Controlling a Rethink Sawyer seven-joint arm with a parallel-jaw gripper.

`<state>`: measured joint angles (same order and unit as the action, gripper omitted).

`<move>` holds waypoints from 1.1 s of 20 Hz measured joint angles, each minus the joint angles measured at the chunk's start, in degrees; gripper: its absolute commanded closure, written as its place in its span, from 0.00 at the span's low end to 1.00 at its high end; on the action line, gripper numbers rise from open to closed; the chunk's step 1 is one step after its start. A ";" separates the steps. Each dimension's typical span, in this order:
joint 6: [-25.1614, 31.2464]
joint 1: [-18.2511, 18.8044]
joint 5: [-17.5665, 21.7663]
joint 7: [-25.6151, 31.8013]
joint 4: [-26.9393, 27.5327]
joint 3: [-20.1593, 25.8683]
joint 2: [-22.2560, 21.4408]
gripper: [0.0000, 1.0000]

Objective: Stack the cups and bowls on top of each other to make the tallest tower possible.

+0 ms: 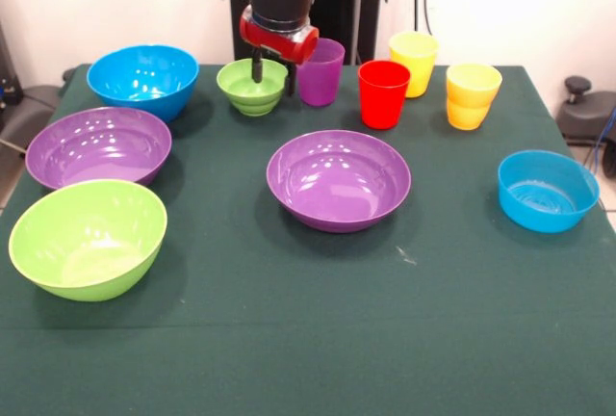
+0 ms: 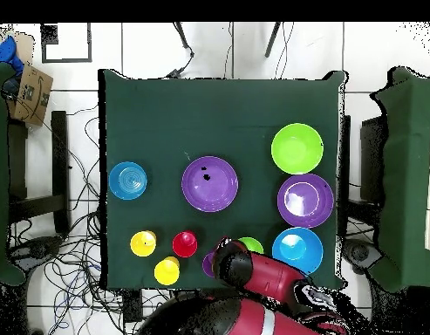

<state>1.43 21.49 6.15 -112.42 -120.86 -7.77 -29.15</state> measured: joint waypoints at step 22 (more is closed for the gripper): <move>-3.89 -0.89 0.01 0.00 0.13 -1.86 0.46 1.00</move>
